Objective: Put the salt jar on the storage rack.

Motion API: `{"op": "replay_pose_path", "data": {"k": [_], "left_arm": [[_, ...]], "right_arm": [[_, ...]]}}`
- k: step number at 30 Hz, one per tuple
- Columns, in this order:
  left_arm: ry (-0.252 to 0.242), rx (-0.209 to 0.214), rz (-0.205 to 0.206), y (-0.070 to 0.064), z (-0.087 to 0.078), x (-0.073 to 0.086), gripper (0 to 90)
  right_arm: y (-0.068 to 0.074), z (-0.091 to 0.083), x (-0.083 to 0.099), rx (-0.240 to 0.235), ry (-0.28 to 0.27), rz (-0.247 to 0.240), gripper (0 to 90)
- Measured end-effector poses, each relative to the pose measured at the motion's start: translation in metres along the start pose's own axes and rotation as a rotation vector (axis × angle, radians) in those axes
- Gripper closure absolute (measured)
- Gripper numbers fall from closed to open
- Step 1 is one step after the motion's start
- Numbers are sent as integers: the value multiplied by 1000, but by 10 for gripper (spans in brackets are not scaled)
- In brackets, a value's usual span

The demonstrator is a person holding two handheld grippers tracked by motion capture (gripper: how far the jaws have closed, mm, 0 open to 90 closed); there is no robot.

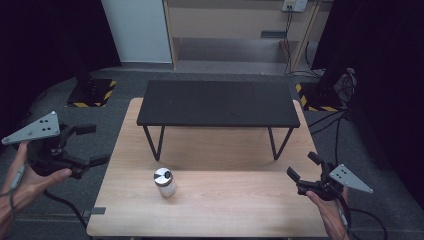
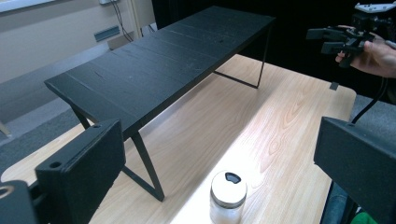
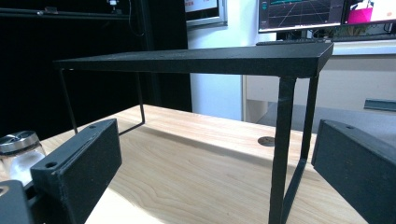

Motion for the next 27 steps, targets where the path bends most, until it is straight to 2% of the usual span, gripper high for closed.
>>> {"op": "replay_pose_path", "data": {"k": [11,27], "left_arm": [[19,28,19,0,5,-5,13],[31,41,30,1,5,-5,16]], "right_arm": [[0,0,0,-3,-4,0,17],[0,-1,0,-6,-9,1,20]]}}
Point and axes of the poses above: each handheld gripper's, and its own axes: z roughly forward along the jaws, x roughly out of its underside, y roughly to its left, the point moved 3 cm from there along z, roughly forward along the jaws
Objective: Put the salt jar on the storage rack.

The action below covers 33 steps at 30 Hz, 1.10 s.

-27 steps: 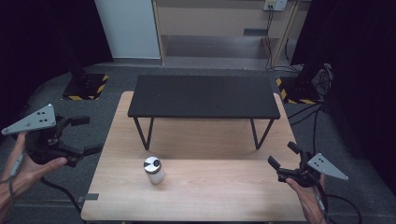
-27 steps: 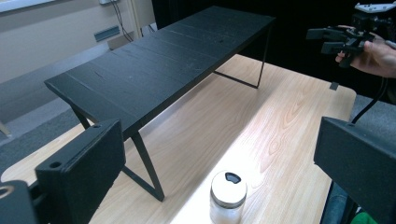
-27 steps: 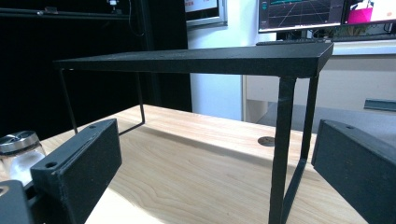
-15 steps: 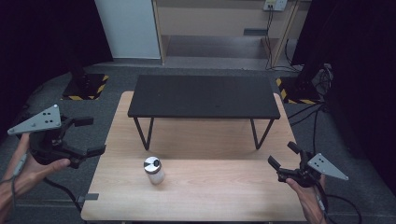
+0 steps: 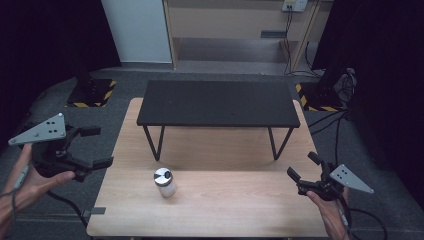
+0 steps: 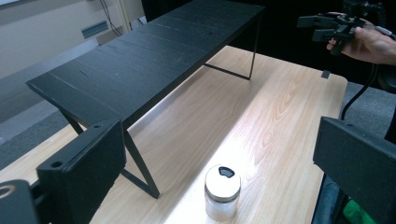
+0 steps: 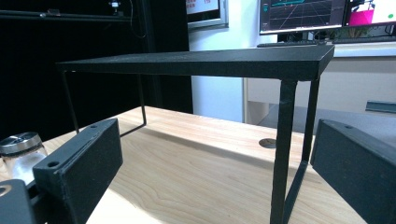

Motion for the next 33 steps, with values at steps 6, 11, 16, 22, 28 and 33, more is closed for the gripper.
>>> {"op": "replay_pose_path", "data": {"k": [6,11,16,22,28,33], "left_arm": [[1,8,3,1,1,-1,16],[5,8,2,1,3,0,17],[10,12,0,2,4,1,17],[10,11,-2,2,4,3,17],[10,12,0,2,5,3,17],[12,11,0,3,6,3,17]], "right_arm": [[0,0,0,-2,-2,3,20],[0,0,0,-4,-4,4,21],[-1,0,0,-8,-4,6,24],[-1,0,0,-10,-2,6,25],[-1,0,0,-8,-2,6,26],[-1,-1,0,-8,-4,8,26]]}}
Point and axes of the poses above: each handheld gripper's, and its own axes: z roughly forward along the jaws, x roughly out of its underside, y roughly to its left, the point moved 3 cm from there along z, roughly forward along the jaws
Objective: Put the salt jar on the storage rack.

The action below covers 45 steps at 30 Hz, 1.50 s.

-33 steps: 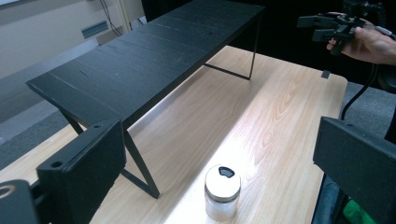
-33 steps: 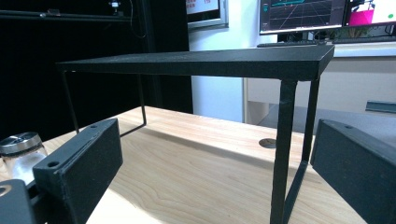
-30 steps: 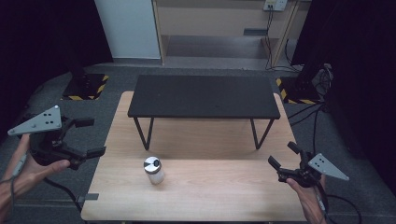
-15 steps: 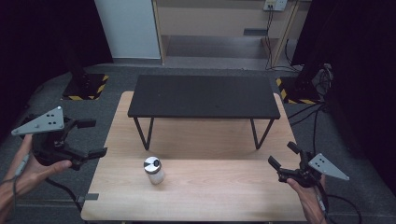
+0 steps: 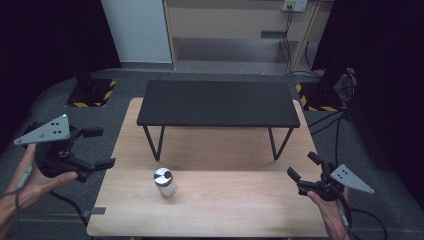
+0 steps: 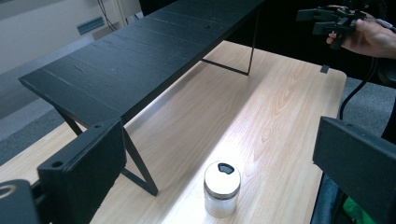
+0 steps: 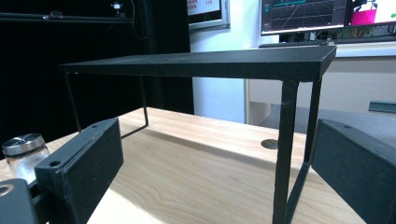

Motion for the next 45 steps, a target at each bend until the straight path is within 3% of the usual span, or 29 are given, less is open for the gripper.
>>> {"op": "replay_pose_path", "data": {"k": [11,23,25,26,27,28,35,39,45], "left_arm": [[46,9,7,3,23,10,22],[136,65,11,12,77,41,39],[145,86,-6,13,96,53,41],[145,86,-6,13,96,53,46],[168,95,-2,12,108,58,47],[168,95,-2,12,108,58,47],[231,129,11,11,151,75,77],[255,128,29,9,163,80,85],[247,131,34,9,175,88,132]], "right_arm": [[0,-1,0,0,-3,-3,30],[0,-2,-1,4,-6,-3,32],[0,-2,-1,5,-8,-2,32],[0,-2,-1,5,-8,-2,32],[0,-2,-1,5,-8,-1,32],[0,-2,-1,6,-9,-2,32],[0,-3,-1,10,-11,-5,33],[0,-3,-1,13,-12,-4,33],[-1,-3,-1,15,-11,-1,34]]}}
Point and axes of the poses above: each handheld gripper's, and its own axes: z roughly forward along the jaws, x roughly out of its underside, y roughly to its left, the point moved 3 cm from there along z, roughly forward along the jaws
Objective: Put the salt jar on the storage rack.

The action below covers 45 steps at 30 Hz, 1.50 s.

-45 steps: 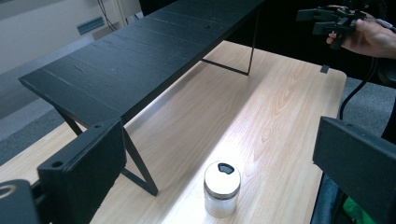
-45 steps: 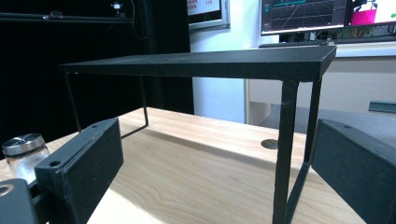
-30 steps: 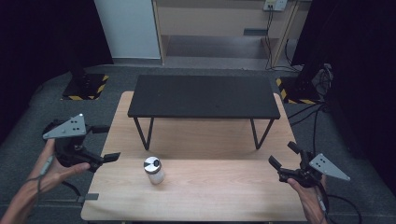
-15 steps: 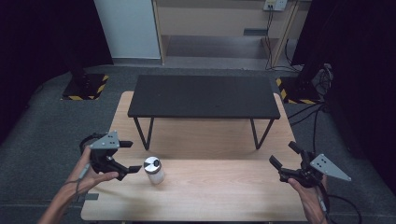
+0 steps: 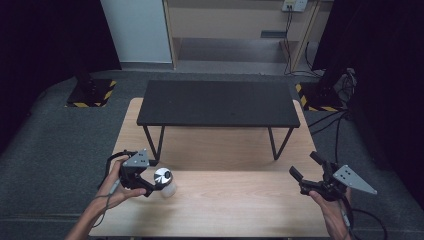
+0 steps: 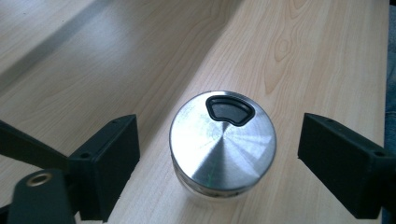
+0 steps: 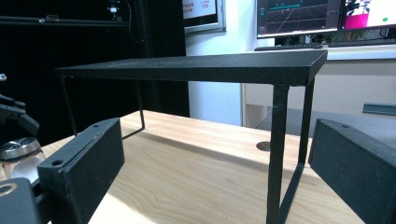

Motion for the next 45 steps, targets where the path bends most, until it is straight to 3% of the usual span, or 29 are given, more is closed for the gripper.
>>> {"op": "replay_pose_path", "data": {"k": [4,8,11,19,25,30,31,35,36,37,38,41,42,44,45], "left_arm": [[16,5,35,-2,8,0,174],[40,-4,82,-5,14,0,280],[19,1,52,-3,14,3,333],[31,-10,35,-3,13,-1,339],[-26,-26,-1,-5,-4,-11,340],[-28,-57,11,-12,-38,-53,339],[-28,-57,11,-12,-38,-53,340],[-39,-75,5,-14,-74,-93,339],[-39,-75,5,-14,-74,-93,340],[-54,-83,6,-14,-90,-111,339],[-54,-83,6,-14,-90,-111,340],[-79,-102,-10,-13,-118,-149,339],[-79,-102,-10,-13,-118,-149,339],[-97,-136,-7,-13,-133,-174,339],[-97,-136,-7,-13,-133,-174,339]], "right_arm": [[0,0,0,2,-2,-3,34],[0,-1,0,4,0,1,34],[0,-1,0,4,-3,-1,34],[0,-1,0,6,-3,1,35],[0,-1,0,7,-5,0,35],[0,-1,0,6,-6,1,35],[0,-1,0,6,-6,1,35],[0,-1,0,7,-7,1,35],[0,-1,0,7,-7,1,35],[0,-1,0,5,-7,1,35],[0,-1,0,5,-7,1,35],[0,-1,0,4,-7,2,35],[0,0,0,4,-8,2,35],[0,-1,0,3,-8,2,35],[0,-1,0,3,-8,2,35]]}}
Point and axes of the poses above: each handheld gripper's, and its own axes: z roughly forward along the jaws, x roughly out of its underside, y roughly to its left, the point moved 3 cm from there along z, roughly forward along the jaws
